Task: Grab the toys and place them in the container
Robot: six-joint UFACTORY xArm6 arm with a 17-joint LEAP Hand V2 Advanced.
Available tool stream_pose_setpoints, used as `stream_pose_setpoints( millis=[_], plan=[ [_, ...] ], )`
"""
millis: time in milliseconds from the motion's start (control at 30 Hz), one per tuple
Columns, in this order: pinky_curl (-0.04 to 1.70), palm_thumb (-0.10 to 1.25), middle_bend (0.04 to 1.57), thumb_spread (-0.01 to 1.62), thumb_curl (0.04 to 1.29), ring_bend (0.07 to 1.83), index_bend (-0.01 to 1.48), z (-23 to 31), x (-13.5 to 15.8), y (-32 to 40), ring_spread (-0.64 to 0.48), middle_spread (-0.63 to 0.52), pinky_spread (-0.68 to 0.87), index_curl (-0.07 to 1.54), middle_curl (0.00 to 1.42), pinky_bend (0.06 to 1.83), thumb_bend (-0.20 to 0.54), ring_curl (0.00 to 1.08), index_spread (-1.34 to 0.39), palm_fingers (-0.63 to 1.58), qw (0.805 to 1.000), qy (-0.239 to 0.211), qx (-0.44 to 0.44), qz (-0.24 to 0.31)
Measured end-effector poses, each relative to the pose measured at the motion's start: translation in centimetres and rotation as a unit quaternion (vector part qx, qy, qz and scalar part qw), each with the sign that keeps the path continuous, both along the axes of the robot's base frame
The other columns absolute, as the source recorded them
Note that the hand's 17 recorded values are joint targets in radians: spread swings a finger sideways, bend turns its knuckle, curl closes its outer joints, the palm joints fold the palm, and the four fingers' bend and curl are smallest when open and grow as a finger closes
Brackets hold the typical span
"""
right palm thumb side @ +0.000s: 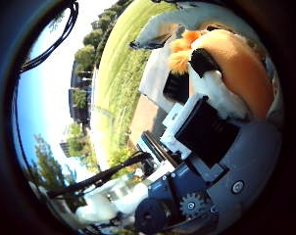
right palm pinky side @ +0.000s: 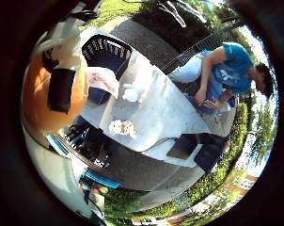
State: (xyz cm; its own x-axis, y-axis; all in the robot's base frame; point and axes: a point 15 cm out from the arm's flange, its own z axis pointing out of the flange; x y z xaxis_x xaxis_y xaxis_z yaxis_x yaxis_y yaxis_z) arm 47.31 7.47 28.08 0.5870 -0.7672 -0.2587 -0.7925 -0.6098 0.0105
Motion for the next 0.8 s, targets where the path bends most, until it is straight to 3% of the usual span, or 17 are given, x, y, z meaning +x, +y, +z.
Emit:
stream_pose_setpoints(
  millis=[133, 233, 300, 333, 367, 433, 500, 667, 800],
  plan=[
    [1.03, 0.87, 1.22, 1.13, 0.8, 1.4, 0.91, -2.2, 1.8, 3.4, -0.16, -0.2, 0.13, -0.03, 1.1, 1.42, -0.028, 0.94, -1.15, 0.78, 0.999, -0.035, -0.004, -0.011],
    [1.01, 0.87, 1.13, 1.16, 0.75, 1.35, 0.99, -5.0, 3.5, 5.9, -0.1, -0.18, 0.16, 0.01, 1.05, 1.32, -0.02, 0.88, -1.04, 0.82, 0.998, -0.063, -0.005, -0.011],
    [0.98, 0.86, 1.03, 1.16, 0.73, 1.26, 1.01, -8.5, 3.0, 8.3, -0.05, -0.16, 0.19, 0.03, 1.0, 1.28, -0.025, 0.84, -0.92, 0.77, 0.999, -0.041, -0.011, 0.002],
    [0.97, 0.86, 0.89, 1.17, 0.71, 1.21, 1.02, -10.5, 2.5, 9.1, -0.04, -0.15, 0.2, 0.05, 0.95, 1.23, -0.026, 0.82, -0.81, 0.59, 1.0, -0.025, -0.016, 0.007],
    [0.97, 0.85, 0.73, 1.16, 0.69, 1.15, 0.97, -12.3, 2.0, 9.9, -0.01, -0.14, 0.23, 0.05, 0.89, 1.21, -0.032, 0.81, -0.69, 0.3, 1.0, -0.009, -0.022, 0.016],
    [0.94, 0.84, 0.58, 1.16, 0.67, 1.03, 0.95, -14.5, 1.1, 11.0, 0.06, -0.1, 0.27, 0.07, 0.81, 1.13, -0.034, 0.76, -0.56, 0.03, 0.999, 0.012, -0.028, 0.03],
    [0.85, 0.83, 0.44, 1.15, 0.64, 0.85, 0.86, -15.5, 1.4, 11.8, 0.14, -0.06, 0.32, 0.07, 0.7, 1.04, -0.032, 0.64, -0.46, -0.13, 0.999, 0.019, -0.032, 0.037],
    [0.72, 0.79, 0.18, 1.12, 0.59, 0.59, 0.56, -16.1, 2.1, 12.4, 0.25, 0.02, 0.42, 0.06, 0.53, 0.93, -0.039, 0.46, -0.45, -0.2, 0.997, 0.046, -0.035, 0.049],
    [0.66, 0.79, 0.13, 1.1, 0.55, 0.52, 0.4, -12.7, 4.7, 10.3, 0.29, 0.06, 0.47, 0.07, 0.44, 0.87, -0.031, 0.4, -0.46, -0.15, 0.999, 0.036, -0.027, 0.031]
  ],
)
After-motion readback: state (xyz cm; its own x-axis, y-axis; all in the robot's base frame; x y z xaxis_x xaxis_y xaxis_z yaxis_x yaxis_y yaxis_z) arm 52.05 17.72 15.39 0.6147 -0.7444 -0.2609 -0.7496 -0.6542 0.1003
